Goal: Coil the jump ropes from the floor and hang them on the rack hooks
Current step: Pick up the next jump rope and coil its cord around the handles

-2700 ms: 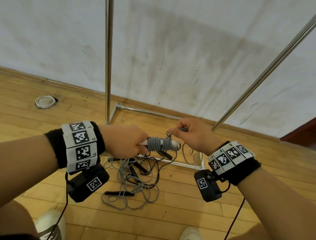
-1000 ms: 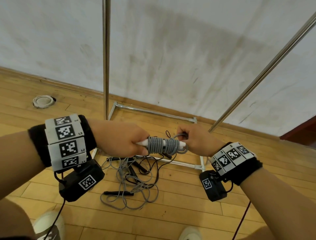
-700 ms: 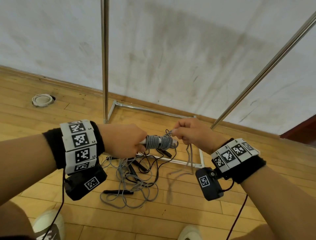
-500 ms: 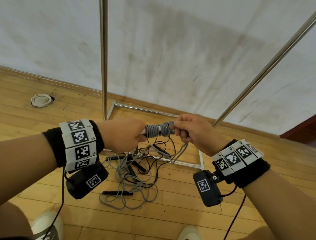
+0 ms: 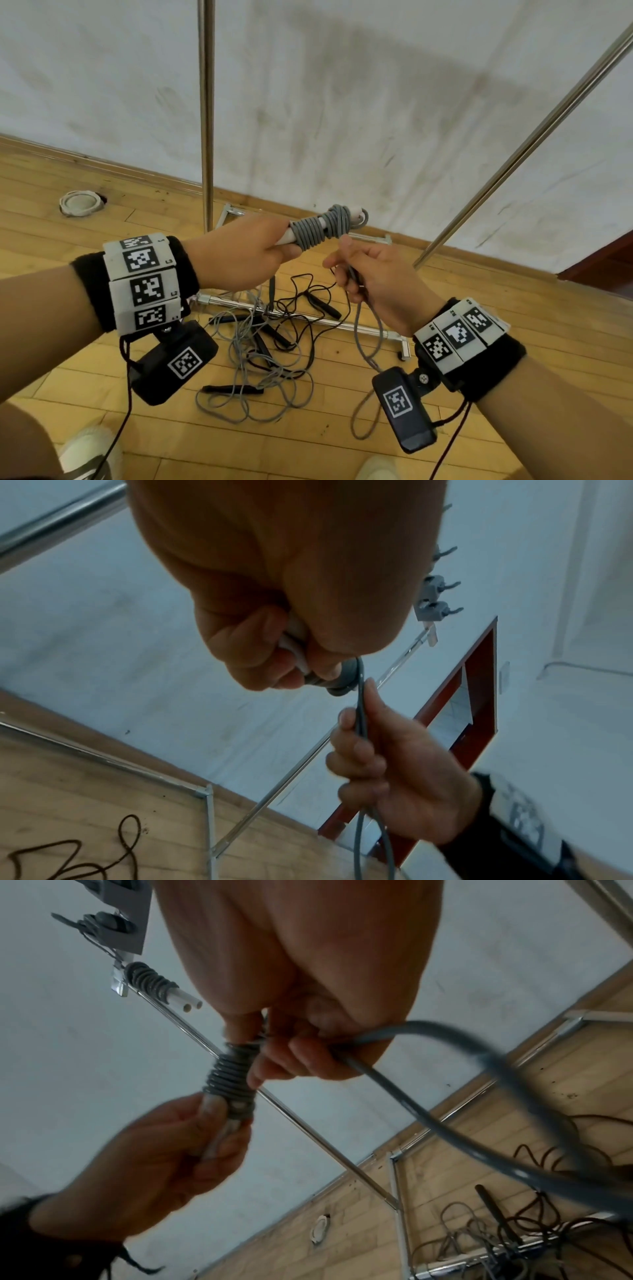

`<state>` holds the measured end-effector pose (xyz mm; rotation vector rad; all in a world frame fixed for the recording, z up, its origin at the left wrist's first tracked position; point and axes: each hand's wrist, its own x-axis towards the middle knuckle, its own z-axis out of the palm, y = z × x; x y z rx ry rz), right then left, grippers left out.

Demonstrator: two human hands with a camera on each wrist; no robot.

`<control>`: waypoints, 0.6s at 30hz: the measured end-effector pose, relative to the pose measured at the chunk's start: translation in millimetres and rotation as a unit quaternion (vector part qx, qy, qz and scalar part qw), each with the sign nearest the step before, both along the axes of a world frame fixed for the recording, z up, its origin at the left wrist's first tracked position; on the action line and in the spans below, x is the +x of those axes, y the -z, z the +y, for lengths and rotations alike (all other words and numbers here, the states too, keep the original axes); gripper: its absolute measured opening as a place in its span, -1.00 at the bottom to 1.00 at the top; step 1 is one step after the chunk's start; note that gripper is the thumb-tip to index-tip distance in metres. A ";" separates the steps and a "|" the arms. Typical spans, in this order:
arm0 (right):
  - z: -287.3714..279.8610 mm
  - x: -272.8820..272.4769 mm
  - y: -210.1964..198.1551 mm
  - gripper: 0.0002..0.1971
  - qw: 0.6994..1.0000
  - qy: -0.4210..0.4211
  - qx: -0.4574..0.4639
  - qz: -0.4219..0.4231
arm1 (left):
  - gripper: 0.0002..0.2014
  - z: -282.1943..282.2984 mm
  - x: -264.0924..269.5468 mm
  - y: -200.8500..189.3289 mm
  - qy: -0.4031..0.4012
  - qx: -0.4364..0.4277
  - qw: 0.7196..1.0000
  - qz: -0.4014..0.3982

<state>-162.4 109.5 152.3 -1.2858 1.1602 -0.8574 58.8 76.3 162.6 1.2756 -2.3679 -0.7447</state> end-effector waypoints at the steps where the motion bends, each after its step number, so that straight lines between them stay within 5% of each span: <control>1: 0.0 -0.4 1.4 -0.56 1.000 0.003 -0.003 0.006 | -0.80 0.3 1.5 -2.5 0.010 0.012 1.000 0.021; 9: -3.2 -3.1 18.9 -0.73 0.997 -0.062 -0.005 -0.048 | -0.87 4.3 16.8 -9.9 0.076 0.099 0.991 0.043; 11: -4.2 -7.6 21.0 -0.79 0.998 -0.065 -0.019 -0.008 | -0.87 6.6 18.1 -10.3 0.086 0.099 0.991 0.031; 15: -4.4 -11.1 24.6 -0.61 0.986 -0.079 -0.060 0.134 | -0.86 11.9 18.4 -10.9 0.106 0.097 0.990 0.007; 18: -9.0 -12.8 26.3 -0.78 0.964 -0.103 -0.119 0.213 | -0.85 13.3 19.2 -10.0 0.114 0.099 0.988 -0.019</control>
